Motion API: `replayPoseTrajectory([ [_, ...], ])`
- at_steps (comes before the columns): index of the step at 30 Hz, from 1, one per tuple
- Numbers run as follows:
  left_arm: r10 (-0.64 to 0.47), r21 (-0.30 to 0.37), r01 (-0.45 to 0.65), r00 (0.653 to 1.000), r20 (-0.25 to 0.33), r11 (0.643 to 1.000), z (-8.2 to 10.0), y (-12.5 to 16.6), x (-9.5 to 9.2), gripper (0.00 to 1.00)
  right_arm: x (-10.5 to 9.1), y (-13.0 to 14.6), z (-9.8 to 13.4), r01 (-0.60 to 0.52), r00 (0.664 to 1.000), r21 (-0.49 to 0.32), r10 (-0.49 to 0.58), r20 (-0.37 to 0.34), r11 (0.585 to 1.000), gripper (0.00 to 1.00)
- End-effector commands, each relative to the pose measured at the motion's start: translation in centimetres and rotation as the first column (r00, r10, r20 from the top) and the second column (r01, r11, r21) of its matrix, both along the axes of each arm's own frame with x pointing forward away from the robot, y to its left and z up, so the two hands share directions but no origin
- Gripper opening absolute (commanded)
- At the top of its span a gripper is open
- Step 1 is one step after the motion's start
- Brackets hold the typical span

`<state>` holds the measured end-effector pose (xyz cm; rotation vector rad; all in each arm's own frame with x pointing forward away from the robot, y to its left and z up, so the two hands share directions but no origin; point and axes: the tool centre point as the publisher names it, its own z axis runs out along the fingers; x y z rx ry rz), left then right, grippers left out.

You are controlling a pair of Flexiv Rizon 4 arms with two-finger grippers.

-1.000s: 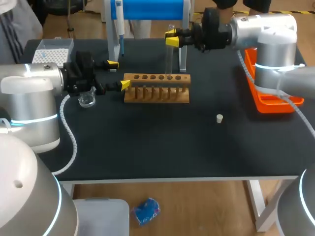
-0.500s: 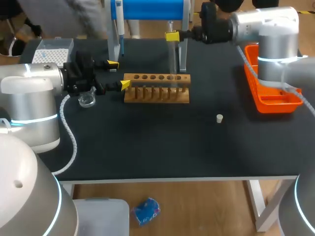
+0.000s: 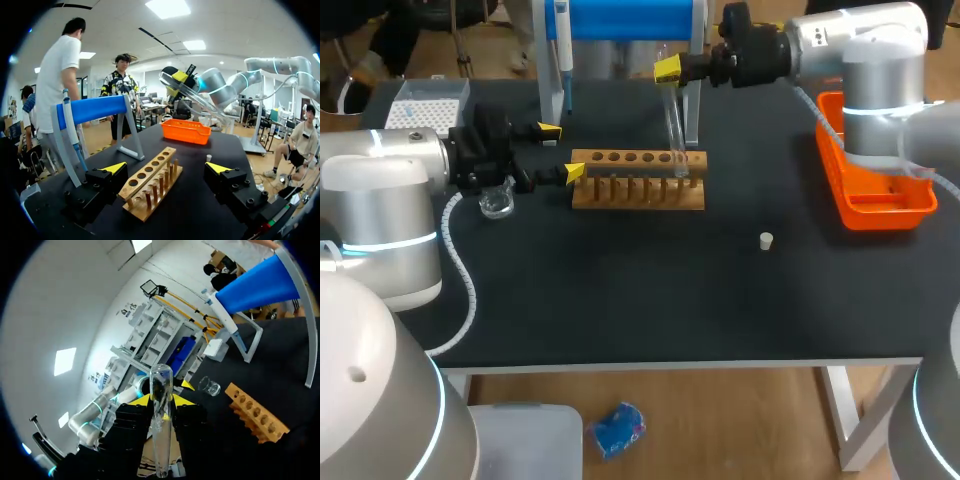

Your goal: Invert the test tube, pick up the pipette, mount the tip to pipette, aspirate from beaker and dispense into the tube, eject the tip, return the pipette, and cap with the stopper.

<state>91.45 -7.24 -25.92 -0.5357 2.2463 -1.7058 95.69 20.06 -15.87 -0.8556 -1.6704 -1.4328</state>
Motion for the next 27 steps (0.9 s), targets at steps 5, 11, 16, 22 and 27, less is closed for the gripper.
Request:
replayPoseTrajectory([
  [5,0.006,-0.002,-0.006,1.000,0.004,1.000,-0.1,-0.1,-0.1,1.00,0.3,-0.2,-1.1,-0.034,0.950,0.076,0.056,-0.306,0.997,0.00],
  [11,0.006,-0.002,-0.006,1.000,0.004,1.000,-0.1,-0.1,-0.1,1.00,1.0,-0.7,-2.4,-0.004,0.927,0.092,0.039,-0.373,0.996,0.00],
  [16,0.006,-0.002,-0.006,1.000,0.004,1.000,-0.1,-0.1,-0.1,1.00,1.0,-0.6,-2.8,-0.023,0.935,0.065,0.045,-0.352,0.998,0.00],
  [22,0.006,-0.002,-0.006,1.000,0.004,1.000,-0.1,-0.1,-0.1,1.00,1.1,-0.5,-2.9,-0.033,0.927,0.070,0.057,-0.372,0.997,0.00],
  [27,0.006,-0.002,-0.006,1.000,0.004,1.000,-0.1,-0.1,-0.1,1.00,1.0,-0.3,-3.4,-0.043,0.905,0.035,0.054,-0.423,0.998,0.00],
])
